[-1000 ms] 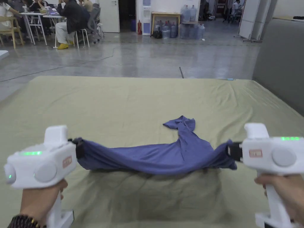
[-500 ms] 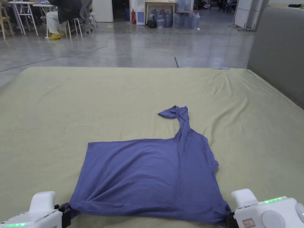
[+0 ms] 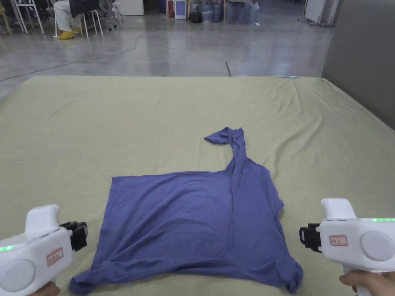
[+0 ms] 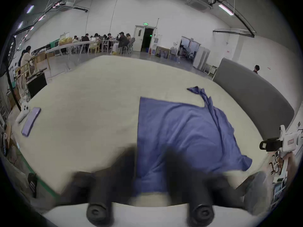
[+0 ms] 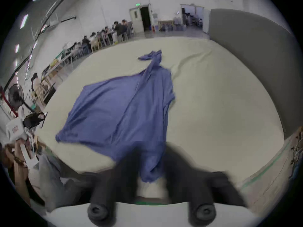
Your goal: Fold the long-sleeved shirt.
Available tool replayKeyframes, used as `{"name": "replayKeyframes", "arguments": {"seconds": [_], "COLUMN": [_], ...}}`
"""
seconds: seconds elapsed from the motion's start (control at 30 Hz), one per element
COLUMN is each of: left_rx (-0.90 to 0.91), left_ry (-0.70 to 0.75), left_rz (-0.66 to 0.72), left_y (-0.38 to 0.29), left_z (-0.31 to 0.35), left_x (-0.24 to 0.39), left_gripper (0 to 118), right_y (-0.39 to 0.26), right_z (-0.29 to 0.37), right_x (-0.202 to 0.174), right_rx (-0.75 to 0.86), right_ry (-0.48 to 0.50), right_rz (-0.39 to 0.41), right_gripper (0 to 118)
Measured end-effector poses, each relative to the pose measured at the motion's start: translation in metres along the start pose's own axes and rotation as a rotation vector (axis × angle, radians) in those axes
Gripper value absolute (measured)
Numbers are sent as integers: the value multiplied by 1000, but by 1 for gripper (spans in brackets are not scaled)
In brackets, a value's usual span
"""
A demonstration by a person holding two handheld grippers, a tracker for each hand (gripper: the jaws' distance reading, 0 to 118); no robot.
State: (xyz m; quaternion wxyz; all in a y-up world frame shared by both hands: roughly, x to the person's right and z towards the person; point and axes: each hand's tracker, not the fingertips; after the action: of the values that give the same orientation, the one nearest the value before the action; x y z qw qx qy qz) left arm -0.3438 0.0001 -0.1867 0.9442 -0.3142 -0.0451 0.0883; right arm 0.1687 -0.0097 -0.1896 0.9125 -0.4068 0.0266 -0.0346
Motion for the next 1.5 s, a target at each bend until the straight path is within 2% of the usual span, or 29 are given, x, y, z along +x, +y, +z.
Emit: {"name": "replayKeyframes", "arguments": {"seconds": [0.2, 0.37, 0.53, 0.73, 0.77, 0.8, 0.83, 0.87, 1.07, 1.17, 1.2, 1.23, 1.27, 1.3, 1.4, 1.47, 1.5], "left_rx": [-4, -25, -44, -83, -90, -89, -88, -91, -108, -122, -125, -128, -130, -131, -131, -129, -127], "left_ry": [-31, -52, -48, -18, -13, -12, -16, -23, -26, -19, -19, -25, -27, -27, -24, -18, -16], "left_rz": [-34, -58, -73, -65, -63, -58, -52, -47, -8, -6, -5, 0, 5, 11, 7, -6, -11], "left_y": [24, 51, 89, 127, 128, 129, 130, 129, 116, 110, 108, 107, 105, 105, 106, 110, 111], "left_z": [-36, -80, -148, -232, -243, -251, -255, -259, -285, -292, -293, -293, -293, -294, -289, -282, -278], "left_x": [4, 22, 26, 21, 19, 18, 18, 17, 9, 6, 5, 3, 3, 0, -1, -2, -1], "left_gripper": [0, 0, 0, 0, 0, 0, 0, 0, 0, 0, 0, 0, 0, 0, 0, 0, 0], "right_y": [20, 85, 198, 328, 343, 359, 370, 381, 412, 416, 415, 415, 412, 409, 410, 412, 414], "right_z": [-19, -59, -150, -306, -329, -357, -376, -401, -484, -506, -512, -520, -526, -527, -511, -484, -463], "right_x": [-6, -14, -23, -39, -42, -45, -45, -46, -55, -60, -60, -60, -58, -55, -53, -51, -51], "right_rx": [-22, -6, 6, -57, -57, -62, -72, -96, -159, -204, -212, -233, -247, -251, -230, -171, -153], "right_ry": [52, 44, 20, 32, 27, 23, 22, 17, -18, -88, -115, -149, -183, -163, -135, -146, -110], "right_rz": [12, 52, 113, 154, 152, 153, 156, 152, 103, 156, 162, 150, 129, 118, 124, 118, 119], "right_gripper": [2, 2, 2, 3, 14, 53, 87, 99, 97, 96, 88, 69, 38, 19, 9, 9, 9]}}
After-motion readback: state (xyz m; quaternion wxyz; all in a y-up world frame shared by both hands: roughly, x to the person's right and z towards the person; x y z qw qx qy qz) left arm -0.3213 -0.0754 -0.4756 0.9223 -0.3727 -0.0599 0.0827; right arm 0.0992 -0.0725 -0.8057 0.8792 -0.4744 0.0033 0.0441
